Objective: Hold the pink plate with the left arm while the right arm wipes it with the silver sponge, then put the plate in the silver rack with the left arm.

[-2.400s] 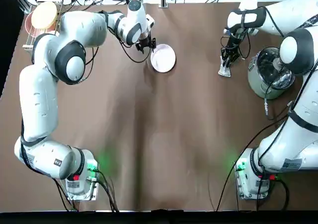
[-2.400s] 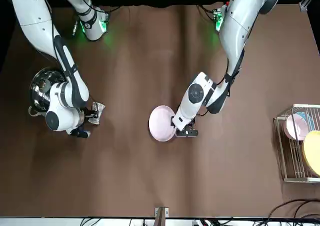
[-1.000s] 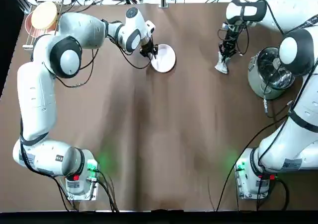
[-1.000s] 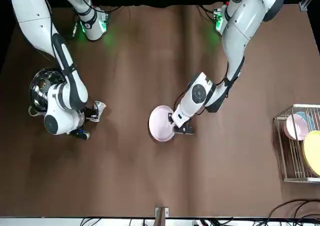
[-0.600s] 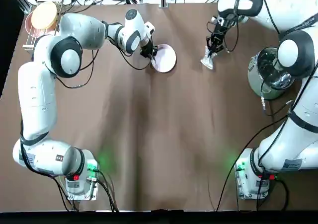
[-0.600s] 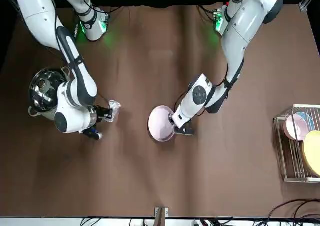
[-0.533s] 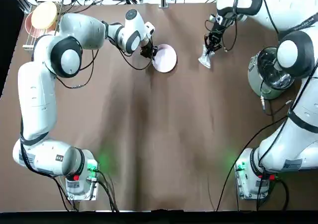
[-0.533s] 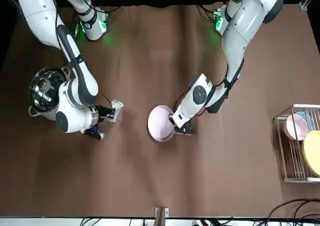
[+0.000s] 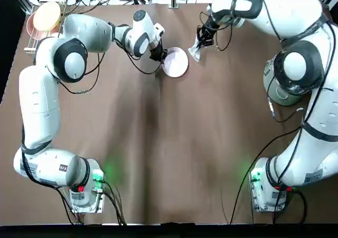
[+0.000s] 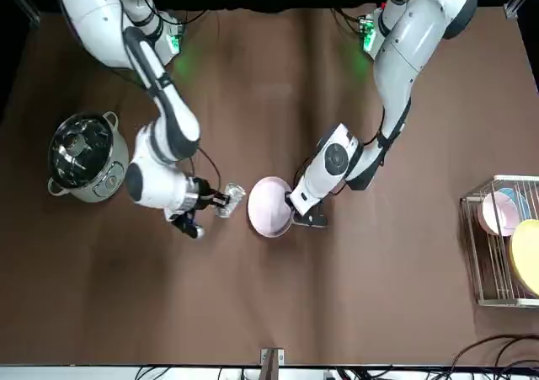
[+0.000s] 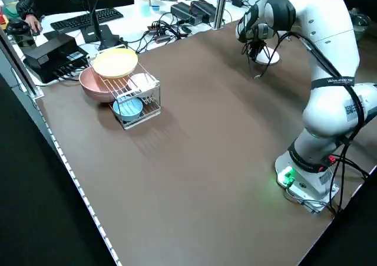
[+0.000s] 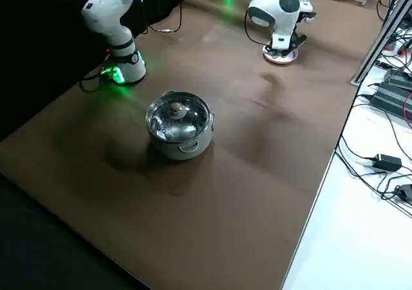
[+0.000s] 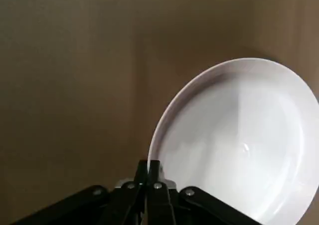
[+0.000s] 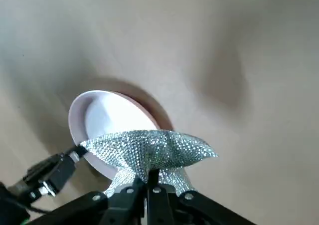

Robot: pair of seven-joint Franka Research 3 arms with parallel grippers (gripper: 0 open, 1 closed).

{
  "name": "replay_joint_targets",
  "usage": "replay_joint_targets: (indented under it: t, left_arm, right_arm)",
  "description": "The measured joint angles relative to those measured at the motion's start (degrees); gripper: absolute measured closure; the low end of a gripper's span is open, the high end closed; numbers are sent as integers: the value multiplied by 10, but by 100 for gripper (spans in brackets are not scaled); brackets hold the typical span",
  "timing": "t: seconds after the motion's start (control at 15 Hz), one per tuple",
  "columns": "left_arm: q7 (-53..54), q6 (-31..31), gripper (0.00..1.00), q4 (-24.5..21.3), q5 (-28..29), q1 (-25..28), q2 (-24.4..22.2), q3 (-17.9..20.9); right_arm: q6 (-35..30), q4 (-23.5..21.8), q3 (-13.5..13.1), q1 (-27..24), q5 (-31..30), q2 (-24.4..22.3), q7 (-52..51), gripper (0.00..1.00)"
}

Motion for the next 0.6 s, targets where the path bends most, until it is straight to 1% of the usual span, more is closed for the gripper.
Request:
replay_joint_targets:
  t: [0.2,0.33,0.6]
  left_arm:
    - [0,0,97,0,0,0,0,0]
    - [-1,0,97,0,0,0,0,0]
    - [-2,0,97,0,0,0,0,0]
  right_arm:
    - [63,0,0,34,34,29,13,96]
    - [98,0,0,58,43,46,27,96]
    - [119,0,0,92,44,65,54,96]
